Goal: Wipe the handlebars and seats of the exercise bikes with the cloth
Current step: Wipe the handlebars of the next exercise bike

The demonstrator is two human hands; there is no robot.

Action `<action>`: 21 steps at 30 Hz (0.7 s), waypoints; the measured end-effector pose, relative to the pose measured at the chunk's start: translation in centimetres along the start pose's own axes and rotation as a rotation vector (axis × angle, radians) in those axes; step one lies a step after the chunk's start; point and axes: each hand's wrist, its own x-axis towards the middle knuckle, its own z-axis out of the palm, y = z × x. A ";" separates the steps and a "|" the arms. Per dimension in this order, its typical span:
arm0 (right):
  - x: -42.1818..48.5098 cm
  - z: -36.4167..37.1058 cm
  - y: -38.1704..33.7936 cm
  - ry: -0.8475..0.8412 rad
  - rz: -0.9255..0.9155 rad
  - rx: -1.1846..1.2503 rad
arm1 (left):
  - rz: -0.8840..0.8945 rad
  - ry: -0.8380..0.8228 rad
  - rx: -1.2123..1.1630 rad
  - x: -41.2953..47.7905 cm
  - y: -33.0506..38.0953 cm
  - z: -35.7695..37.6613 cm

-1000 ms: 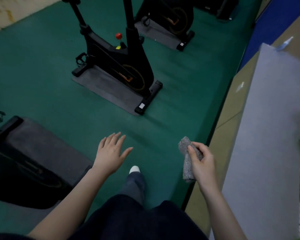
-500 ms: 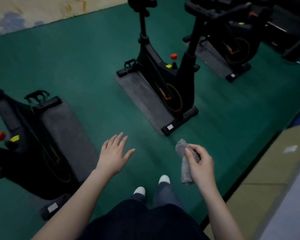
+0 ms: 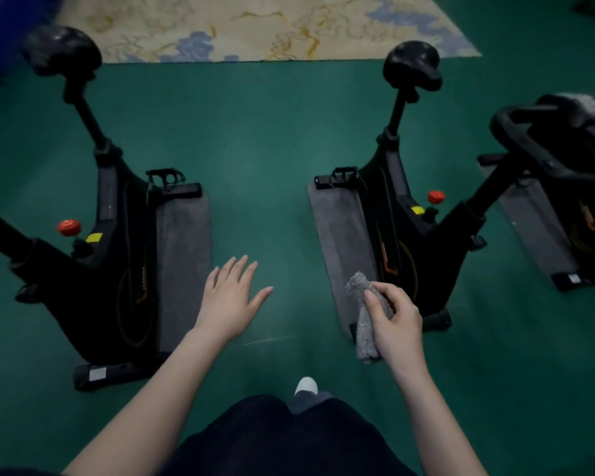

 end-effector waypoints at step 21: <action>20.6 12.0 -7.1 -0.298 -0.190 -0.133 | -0.378 0.020 -0.163 12.1 -7.8 -3.4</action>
